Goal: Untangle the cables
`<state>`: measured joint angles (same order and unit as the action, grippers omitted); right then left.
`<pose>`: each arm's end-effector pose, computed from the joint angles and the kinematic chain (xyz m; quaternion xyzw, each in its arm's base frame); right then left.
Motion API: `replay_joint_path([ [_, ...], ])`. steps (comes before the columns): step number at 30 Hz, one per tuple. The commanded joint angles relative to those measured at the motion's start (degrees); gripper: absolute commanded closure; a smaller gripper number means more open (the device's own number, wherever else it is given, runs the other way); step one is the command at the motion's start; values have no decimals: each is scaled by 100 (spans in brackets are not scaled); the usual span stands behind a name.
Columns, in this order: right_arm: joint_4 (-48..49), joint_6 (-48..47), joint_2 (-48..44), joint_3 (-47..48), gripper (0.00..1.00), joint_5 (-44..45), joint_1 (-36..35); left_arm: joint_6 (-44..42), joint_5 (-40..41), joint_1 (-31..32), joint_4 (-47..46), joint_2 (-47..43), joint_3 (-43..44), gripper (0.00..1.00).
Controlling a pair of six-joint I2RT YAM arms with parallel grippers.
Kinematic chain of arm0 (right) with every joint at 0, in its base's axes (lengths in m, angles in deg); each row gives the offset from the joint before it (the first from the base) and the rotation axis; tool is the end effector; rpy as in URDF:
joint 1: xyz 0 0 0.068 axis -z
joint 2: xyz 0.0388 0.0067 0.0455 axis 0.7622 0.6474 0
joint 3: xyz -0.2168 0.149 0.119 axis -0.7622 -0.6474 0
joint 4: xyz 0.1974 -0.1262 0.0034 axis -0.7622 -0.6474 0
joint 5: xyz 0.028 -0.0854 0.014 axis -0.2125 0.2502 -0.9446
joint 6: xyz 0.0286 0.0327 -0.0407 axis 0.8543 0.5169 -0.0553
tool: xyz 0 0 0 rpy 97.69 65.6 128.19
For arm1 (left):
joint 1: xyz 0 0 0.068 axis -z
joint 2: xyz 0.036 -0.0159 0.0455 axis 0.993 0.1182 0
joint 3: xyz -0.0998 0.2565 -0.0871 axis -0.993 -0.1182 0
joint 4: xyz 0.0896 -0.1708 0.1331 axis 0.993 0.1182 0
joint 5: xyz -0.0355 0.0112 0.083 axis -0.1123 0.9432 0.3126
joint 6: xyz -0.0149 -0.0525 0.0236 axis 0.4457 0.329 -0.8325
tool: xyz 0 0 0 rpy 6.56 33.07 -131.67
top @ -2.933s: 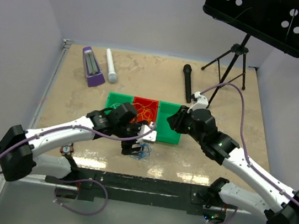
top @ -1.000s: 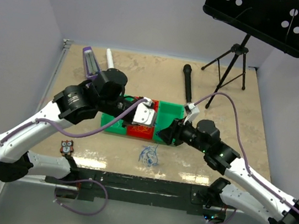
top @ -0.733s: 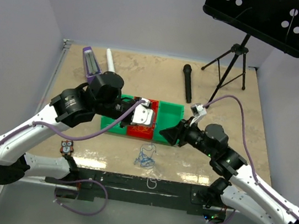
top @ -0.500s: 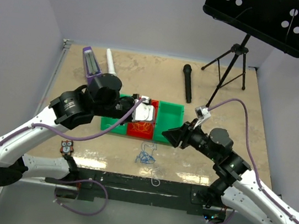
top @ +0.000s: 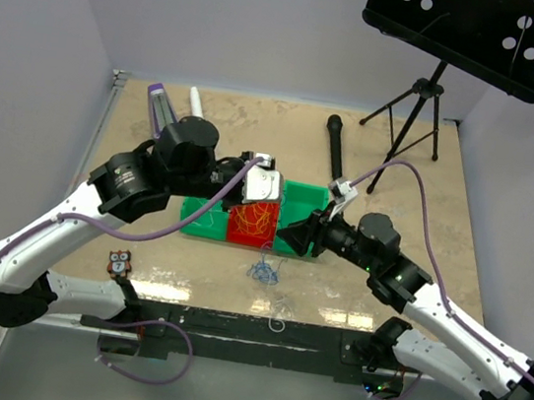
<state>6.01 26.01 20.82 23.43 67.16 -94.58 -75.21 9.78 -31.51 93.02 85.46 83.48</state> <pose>0.1085 0.1221 0.3073 -0.1632 0.7500 0.4612 0.4452 0.1144 -0.1679 0.4537 0.6050 0.5660 -0.2397 0.5061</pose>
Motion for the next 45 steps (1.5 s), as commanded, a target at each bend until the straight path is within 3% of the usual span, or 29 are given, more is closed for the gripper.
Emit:
replay_joint_path([
  [1,621,-310,328,436,49,-302,2,139,-156,-20,-128,91,422,100],
  [5,1148,-143,829,437,51,-268,-244,148,-191,-20,-155,206,668,100],
  [8,1394,32,1189,340,58,-109,-499,130,-358,-11,-67,293,949,100],
  [14,2036,498,1910,-151,68,207,-1246,34,-788,-20,267,513,2073,100],
  [20,2546,815,2200,-767,68,392,-1440,-229,-737,-20,251,777,3225,100],
  [24,2625,929,2288,-1039,66,497,-1475,-309,-280,-20,-565,699,3569,100],
  [33,2529,930,2403,-1163,59,682,-1501,-713,880,-20,-3431,399,3138,100],
  [43,2292,886,1965,-1110,50,884,-1501,-678,626,-20,-3924,312,2832,100],
  [45,2274,929,1788,-1180,49,980,-1501,-739,783,-20,-4414,241,2603,100],
])
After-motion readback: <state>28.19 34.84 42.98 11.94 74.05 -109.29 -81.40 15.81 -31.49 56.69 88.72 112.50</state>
